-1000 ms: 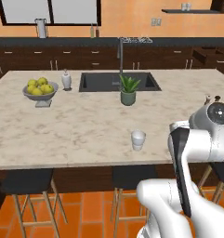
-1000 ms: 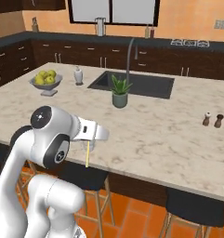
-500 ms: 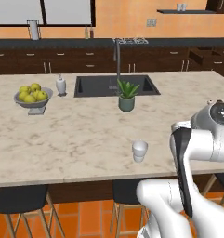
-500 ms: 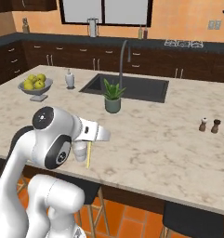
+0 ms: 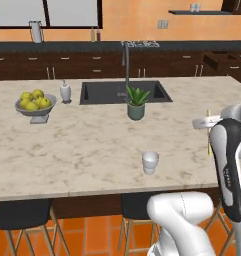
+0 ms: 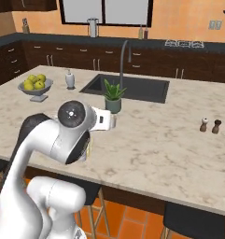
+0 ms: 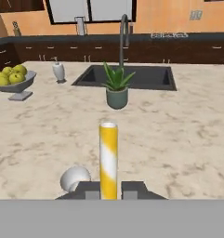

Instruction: Take a straw from the drawer in front and place it inside the glass cup on the dining counter.

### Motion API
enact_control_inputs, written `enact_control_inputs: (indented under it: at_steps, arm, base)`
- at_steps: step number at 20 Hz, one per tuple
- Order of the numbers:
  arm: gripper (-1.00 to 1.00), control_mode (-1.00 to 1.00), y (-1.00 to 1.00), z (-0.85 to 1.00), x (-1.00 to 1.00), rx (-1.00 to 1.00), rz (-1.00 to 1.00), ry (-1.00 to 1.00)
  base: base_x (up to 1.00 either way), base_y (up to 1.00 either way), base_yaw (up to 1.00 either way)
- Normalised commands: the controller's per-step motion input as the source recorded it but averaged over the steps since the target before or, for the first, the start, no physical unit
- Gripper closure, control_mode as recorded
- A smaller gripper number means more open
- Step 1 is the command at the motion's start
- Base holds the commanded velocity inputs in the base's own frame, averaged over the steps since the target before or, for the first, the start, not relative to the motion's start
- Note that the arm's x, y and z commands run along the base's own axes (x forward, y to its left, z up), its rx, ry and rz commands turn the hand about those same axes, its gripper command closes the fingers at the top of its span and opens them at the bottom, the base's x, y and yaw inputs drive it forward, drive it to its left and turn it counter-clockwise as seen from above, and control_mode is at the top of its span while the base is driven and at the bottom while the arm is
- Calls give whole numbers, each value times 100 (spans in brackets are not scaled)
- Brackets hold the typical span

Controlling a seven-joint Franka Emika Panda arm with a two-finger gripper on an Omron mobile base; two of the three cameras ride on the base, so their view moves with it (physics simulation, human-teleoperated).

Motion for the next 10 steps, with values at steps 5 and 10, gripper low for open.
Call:
enact_control_inputs:
  at_steps: [5,10]
  arm:
    - [100,-100,1,40,0,22,52,-9]
    - [100,-100,46,9,0,10,42,-1]
  base:
    - [0,0,0]
    - [0,0,0]
